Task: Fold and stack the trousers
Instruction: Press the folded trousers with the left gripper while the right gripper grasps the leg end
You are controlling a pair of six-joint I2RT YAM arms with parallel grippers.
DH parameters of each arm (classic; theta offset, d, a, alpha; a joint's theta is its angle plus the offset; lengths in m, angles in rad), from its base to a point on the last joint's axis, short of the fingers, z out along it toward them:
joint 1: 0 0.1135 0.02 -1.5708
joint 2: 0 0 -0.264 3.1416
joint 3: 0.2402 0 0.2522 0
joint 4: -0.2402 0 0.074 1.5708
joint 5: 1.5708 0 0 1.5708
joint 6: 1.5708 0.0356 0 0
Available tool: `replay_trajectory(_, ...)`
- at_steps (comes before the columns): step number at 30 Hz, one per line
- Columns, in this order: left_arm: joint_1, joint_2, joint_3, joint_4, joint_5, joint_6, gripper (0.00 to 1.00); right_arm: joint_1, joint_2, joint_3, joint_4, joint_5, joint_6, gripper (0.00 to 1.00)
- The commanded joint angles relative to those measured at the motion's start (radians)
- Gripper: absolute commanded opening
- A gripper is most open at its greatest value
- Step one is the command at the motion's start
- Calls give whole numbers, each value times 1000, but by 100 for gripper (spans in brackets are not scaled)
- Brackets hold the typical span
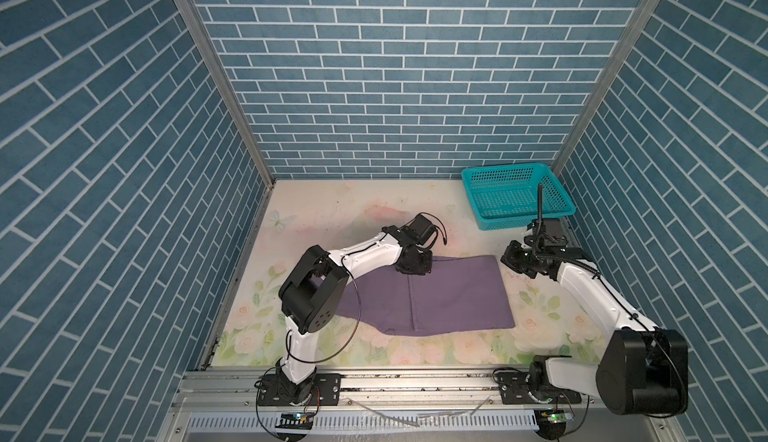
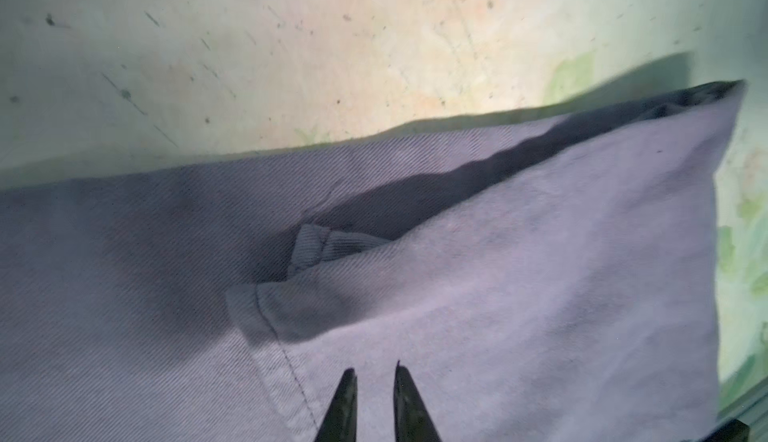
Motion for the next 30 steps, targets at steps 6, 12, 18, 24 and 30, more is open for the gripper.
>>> replay_trajectory(6,-14,-33,-57,5,12,9,19,-4,-83,-198,-68,-16,-45,45)
replay_trajectory(12,-23,-26,-83,32,16,-11,20,-5,-77,-247,-21,20,-64,64)
replay_trajectory(18,-33,-22,-90,29,12,-16,20,-28,-5,-295,58,-8,-36,66)
replay_trajectory(24,-37,-10,-94,30,15,-27,20,-40,37,-324,112,-33,-23,58)
replay_trajectory(30,-42,3,-96,33,16,-31,20,-61,55,-340,149,-73,-9,15)
